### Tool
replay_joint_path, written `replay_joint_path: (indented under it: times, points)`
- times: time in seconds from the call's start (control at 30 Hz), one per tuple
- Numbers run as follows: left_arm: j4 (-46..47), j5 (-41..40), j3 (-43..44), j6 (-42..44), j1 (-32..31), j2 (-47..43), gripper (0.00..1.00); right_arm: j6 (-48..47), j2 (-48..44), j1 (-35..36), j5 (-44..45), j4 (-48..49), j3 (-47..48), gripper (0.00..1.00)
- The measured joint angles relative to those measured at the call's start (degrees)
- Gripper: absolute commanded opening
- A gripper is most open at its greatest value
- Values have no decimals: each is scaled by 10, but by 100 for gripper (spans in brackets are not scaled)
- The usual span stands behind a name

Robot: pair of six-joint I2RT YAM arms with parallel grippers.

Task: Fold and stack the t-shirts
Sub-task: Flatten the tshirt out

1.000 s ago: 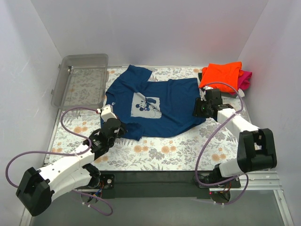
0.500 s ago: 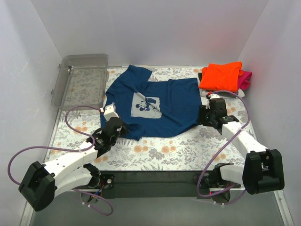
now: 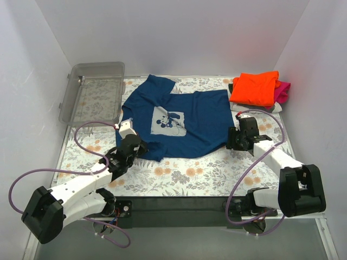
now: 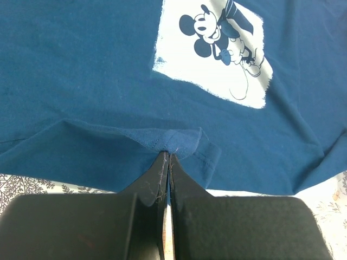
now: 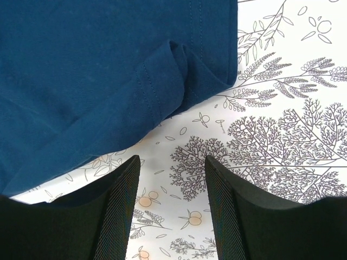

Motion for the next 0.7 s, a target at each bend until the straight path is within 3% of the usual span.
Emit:
replay_joint_path:
  times: [0.7]
  points:
    - [3,2,0,2,10,13,0,-15,81,8,1,78,12,41]
